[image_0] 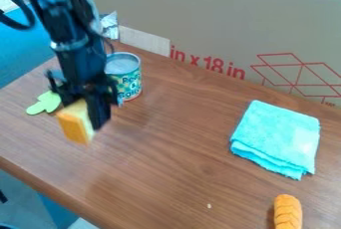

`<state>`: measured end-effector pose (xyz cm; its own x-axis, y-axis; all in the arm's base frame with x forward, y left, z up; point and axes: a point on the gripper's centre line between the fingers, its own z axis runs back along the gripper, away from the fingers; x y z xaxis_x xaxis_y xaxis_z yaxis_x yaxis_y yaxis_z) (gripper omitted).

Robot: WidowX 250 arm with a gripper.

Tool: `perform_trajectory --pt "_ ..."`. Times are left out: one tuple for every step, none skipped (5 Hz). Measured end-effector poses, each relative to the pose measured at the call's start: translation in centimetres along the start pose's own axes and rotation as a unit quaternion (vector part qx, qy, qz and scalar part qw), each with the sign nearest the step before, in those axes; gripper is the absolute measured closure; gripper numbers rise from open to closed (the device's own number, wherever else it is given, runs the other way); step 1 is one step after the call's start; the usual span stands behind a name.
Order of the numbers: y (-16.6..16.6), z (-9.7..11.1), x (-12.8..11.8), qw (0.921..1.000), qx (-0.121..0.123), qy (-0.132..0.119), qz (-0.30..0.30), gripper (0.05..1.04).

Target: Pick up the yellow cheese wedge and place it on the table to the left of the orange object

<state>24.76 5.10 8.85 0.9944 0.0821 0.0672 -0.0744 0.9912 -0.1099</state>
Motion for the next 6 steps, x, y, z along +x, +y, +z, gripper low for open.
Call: perform_trajectory --pt "-4.2 0.2 0.2 0.9995 0.014 -0.002 -0.029 0.621" --pt "-9.1 -3.1 0.4 0.9971 0.015 0.023 -0.071 0.621" --pt "-12.5 -5.5 0.1 0.9948 0.008 0.043 -0.091 0.621" --pt "-14.6 -6.7 -0.4 0.9923 0.012 0.051 -0.112 0.621" --pt "-15.5 -7.2 -0.6 0.9913 0.016 0.052 -0.12 0.621" --pt "-15.0 -8.0 -0.6 0.9913 0.02 0.061 -0.115 0.546"
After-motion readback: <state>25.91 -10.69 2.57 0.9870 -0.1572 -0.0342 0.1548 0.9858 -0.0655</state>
